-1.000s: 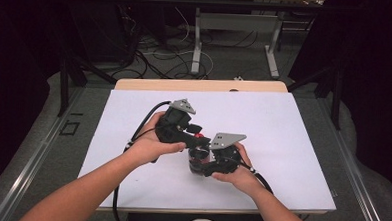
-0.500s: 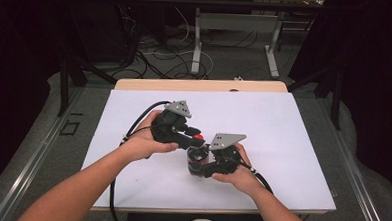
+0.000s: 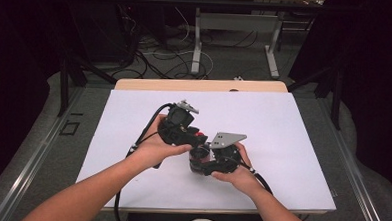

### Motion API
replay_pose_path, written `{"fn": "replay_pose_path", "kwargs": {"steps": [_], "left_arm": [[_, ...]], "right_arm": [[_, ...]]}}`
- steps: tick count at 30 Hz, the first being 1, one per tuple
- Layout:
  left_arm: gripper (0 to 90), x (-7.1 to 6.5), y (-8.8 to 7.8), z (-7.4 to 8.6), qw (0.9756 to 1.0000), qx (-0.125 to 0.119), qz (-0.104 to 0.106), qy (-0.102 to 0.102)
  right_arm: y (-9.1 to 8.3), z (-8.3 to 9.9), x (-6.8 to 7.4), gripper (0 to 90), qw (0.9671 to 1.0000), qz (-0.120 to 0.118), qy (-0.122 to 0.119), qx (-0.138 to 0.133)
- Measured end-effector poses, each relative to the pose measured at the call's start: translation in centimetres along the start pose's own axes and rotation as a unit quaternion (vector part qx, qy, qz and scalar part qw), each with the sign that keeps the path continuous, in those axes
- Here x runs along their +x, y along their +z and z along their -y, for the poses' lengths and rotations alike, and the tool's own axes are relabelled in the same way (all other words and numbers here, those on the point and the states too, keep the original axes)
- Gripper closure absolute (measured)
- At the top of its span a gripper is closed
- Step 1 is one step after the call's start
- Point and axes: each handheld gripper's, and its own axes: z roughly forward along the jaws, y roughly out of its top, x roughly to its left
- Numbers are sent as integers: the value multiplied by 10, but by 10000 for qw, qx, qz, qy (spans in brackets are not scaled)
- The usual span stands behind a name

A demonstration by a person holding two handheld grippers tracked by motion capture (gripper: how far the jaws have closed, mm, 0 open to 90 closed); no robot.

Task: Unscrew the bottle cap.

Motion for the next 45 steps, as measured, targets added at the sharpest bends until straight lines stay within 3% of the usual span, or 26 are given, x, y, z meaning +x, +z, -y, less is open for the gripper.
{"fn": "replay_pose_path", "kwargs": {"steps": [1, 3, 8, 9, 11, 14, 15, 18, 27, 32, 35, 36, 37, 38, 41, 45], "left_arm": [[565, 2, 0, -1, 9998, -73, 172, 33], [444, 6, -1, -1, 9986, -302, 383, 196], [438, 19, -5, -1, 9952, -345, 702, 587], [440, 22, -6, -1, 9937, -249, 835, 703], [445, 26, -4, 1, 9916, -311, 922, 855], [445, 31, -2, 4, 9868, -340, 1282, 931], [450, 33, -4, 3, 9848, -217, 1410, 995], [474, 35, -2, 5, 9848, -254, 1303, 1120], [573, 32, 1, 3, 9816, -134, 1385, 1305], [612, 27, 1, 1, 9828, -37, 1199, 1407], [612, 23, -1, 0, 9897, 24, 1007, 1013], [613, 20, 0, 0, 9927, 16, 838, 862], [613, 16, 0, 1, 9956, -49, 738, 573], [613, 13, 0, 1, 9971, -3, 637, 415], [613, 5, 1, 1, 9997, -78, 248, 2], [612, -5, 3, 1, 9982, -140, -100, -582]], "right_arm": [[0, 0, 0, 300, 10000, 0, 0, 0], [-1, 0, -1, 300, 10000, -10, 29, -13], [-1, 0, -2, 300, 10000, -75, 16, -37], [-1, 0, -1, 300, 9999, -110, 24, -33], [-1, 0, -1, 300, 9999, -151, 4, -34], [-1, -1, 0, 300, 9998, -198, -11, -25], [-1, -1, 0, 300, 9998, -192, -33, -35], [-1, -1, 1, 300, 9997, -216, -52, -56], [0, -1, 2, 300, 9996, -223, -141, -50], [-1, 0, 3, 300, 9997, -208, -100, -16], [0, -1, 3, 300, 9998, -178, -77, -23], [0, -1, 3, 300, 9998, -174, -61, -24], [0, -1, 3, 300, 9999, -162, -41, -16], [0, -1, 3, 300, 9999, -147, -19, -18], [0, 0, 2, 300, 10000, -84, 23, -22], [-1, 0, 1, 300, 10000, -78, 15, -5]]}}
